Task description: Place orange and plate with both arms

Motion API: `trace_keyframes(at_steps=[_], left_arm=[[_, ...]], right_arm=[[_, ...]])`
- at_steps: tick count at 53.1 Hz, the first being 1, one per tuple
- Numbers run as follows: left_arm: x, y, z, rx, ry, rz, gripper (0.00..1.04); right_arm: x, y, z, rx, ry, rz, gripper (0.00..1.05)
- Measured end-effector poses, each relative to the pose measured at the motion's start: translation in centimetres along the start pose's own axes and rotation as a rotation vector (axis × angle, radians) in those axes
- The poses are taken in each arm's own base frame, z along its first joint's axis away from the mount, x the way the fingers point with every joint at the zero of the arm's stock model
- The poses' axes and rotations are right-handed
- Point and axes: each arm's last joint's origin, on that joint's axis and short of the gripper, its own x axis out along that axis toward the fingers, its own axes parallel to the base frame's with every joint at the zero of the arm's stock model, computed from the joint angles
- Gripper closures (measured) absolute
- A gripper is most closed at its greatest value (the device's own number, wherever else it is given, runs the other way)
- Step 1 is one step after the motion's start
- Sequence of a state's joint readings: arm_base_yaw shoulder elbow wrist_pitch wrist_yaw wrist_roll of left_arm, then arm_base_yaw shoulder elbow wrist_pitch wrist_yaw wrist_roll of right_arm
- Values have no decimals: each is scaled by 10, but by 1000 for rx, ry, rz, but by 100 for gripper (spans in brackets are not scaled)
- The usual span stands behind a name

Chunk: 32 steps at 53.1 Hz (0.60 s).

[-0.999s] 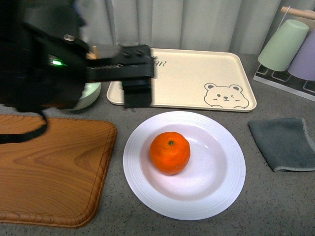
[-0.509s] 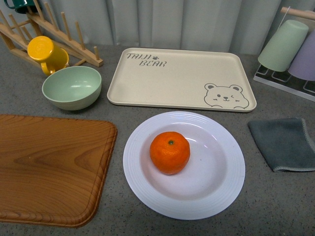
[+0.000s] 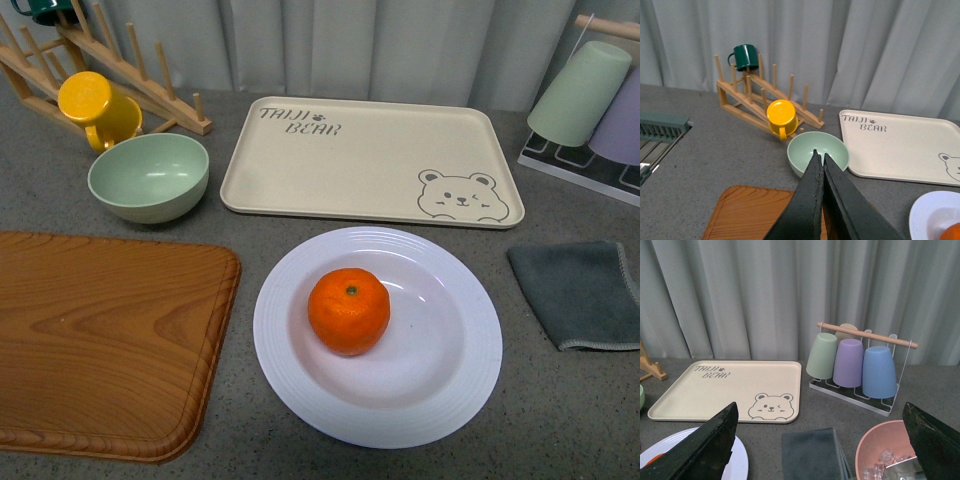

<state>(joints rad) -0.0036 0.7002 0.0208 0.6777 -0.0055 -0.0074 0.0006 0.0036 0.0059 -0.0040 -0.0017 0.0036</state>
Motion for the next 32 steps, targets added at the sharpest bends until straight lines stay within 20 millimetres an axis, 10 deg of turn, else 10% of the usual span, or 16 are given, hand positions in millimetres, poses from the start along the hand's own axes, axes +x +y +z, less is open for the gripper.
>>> trace_keyframes(at_steps=[32], left_arm=[[-24,0,7,0,-25,-4,101]], right_arm=[[0,0,0,0,0,0,9]])
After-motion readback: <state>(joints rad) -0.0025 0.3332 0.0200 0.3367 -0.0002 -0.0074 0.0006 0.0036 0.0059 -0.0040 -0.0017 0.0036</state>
